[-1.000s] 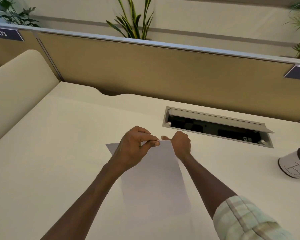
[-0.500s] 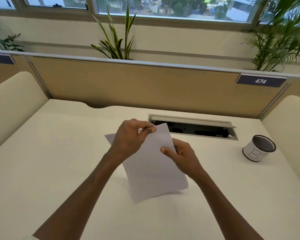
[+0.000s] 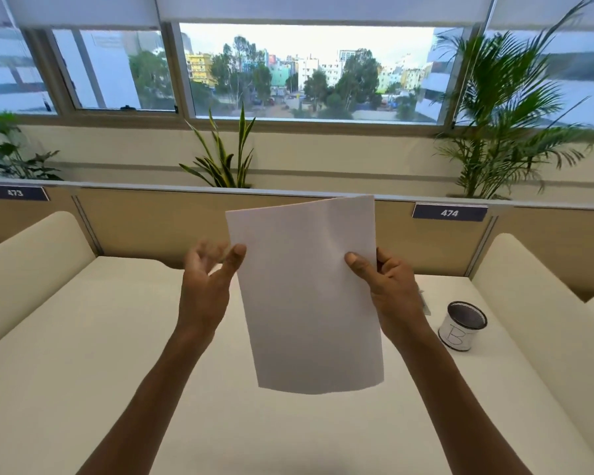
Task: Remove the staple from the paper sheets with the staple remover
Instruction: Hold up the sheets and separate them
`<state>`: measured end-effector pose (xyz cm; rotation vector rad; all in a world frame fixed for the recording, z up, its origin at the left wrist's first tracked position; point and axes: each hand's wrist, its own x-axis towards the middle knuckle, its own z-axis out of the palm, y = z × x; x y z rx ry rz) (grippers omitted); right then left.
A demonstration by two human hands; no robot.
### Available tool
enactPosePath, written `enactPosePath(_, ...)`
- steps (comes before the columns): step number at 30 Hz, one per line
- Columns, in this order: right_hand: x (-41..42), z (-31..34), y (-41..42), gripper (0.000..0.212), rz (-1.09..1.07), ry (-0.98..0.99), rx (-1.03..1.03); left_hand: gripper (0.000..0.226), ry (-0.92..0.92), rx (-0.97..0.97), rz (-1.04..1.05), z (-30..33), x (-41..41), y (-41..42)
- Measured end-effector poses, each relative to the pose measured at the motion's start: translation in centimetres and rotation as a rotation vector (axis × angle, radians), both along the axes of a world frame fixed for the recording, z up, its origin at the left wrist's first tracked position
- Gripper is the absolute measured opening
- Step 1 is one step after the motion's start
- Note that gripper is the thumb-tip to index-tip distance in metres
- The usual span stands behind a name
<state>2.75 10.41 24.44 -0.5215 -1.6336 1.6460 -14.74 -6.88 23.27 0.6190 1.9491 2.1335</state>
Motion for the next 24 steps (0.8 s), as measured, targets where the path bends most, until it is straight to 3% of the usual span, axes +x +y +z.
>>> enactPosePath(2, 1.1, 1.4, 0.1, 0.014, -0.007, 0.046, -0.018, 0.088, -0.06, 0.092, -0.163, 0.4, 0.8, 0.1)
enactPosePath(3, 1.7, 2.0, 0.1, 0.012, -0.015, 0.063, -0.015, 0.069, -0.048, 0.117, -0.205, 0.7, 1.5, 0.3)
enactPosePath(5, 2.9, 3.0, 0.1, 0.011, -0.024, 0.093, -0.005, 0.038, -0.015, 0.15, -0.228, 1.5, 2.9, 0.6)
enactPosePath(7, 3.9, 3.7, 0.1, 0.011, -0.039, 0.115, 0.0, 0.026, 0.0, 0.198, -0.216, 2.2, 4.0, 0.6)
enactPosePath(24, 7.8, 4.7, 0.9, 0.012, -0.065, 0.196, 0.035, 0.015, 0.046, 0.289, -0.078, 4.2, 9.7, 1.9)
